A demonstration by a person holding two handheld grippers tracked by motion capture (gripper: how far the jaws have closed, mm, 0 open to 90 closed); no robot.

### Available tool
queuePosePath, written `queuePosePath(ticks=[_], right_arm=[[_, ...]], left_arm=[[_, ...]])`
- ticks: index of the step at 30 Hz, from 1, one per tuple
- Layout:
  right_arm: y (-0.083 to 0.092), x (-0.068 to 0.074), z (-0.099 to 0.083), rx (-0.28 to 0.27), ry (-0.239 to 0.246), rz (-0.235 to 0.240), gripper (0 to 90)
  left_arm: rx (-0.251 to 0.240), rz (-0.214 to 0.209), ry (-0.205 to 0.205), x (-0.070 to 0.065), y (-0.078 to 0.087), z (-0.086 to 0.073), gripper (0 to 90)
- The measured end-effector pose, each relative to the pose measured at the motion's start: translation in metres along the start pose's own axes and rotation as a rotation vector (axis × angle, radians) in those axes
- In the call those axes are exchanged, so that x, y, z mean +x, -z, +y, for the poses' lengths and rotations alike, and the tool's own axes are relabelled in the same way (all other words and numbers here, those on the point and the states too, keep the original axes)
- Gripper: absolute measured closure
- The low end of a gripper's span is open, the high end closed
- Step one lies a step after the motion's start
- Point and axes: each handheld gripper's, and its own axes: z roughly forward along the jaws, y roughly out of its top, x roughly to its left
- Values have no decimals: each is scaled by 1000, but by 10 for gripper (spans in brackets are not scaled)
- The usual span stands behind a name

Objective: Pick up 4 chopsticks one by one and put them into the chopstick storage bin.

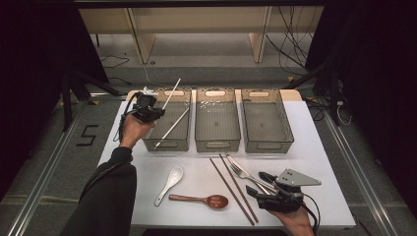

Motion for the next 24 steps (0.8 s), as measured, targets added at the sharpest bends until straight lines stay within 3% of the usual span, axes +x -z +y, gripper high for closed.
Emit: queuePosePath(ticks=[3,4,7,12,16,24], right_arm=[[0,0,0,0,0,0,303],[0,0,0,1,0,0,303],[0,0,0,0,0,0,303],[0,0,0,0,-3,-1,303],[-1,1,0,5,-5,2,303],[-1,2,3,20,-1,4,301]], left_arm=[[7,6,6,0,-1,-2,816],[8,5,14,0,-1,-2,738],[8,-11,51,0,2,-2,634],[58,-38,117,-6,11,-3,477],[44,-56,131,-14,25,-4,377],[14,-87,109,-36,56,-12,300]])
